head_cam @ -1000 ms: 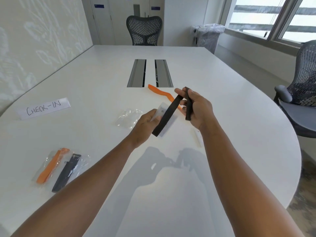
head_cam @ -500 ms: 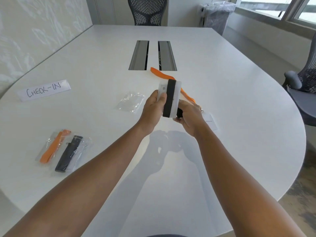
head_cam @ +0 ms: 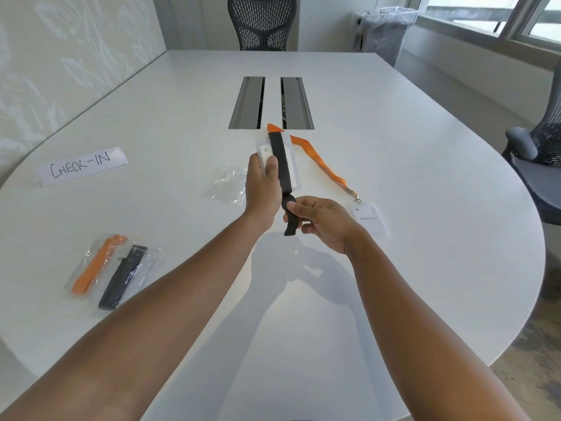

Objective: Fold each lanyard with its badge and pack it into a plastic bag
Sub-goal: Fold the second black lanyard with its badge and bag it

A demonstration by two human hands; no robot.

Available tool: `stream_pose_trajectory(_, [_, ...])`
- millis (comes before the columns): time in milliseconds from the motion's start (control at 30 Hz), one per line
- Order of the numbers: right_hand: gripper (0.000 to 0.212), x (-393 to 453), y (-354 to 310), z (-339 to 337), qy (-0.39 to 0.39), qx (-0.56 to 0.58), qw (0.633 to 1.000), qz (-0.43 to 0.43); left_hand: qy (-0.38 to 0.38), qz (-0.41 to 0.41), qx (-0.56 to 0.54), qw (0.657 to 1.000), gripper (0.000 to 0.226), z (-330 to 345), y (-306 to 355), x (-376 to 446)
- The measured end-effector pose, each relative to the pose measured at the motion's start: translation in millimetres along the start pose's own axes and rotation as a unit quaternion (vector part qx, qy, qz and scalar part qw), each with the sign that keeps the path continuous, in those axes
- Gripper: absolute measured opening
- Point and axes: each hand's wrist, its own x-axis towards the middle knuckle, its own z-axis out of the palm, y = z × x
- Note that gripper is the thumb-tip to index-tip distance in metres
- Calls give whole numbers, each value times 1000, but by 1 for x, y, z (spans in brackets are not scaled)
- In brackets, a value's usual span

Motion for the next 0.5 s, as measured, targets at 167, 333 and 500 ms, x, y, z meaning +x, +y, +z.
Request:
stream_pose_trajectory(167, [18, 1, -17, -5, 9, 60, 998, 10, -26, 68, 105, 992, 17, -6, -17, -6])
stream_pose_trajectory(333, [17, 5, -19, -6, 105, 119, 986, 50, -59, 86, 139, 985, 19, -9, -31, -16])
stream_pose_trajectory(500, [12, 5, -16, 7, 203, 141, 964, 94, -104, 56, 125, 985, 19, -5, -45, -31])
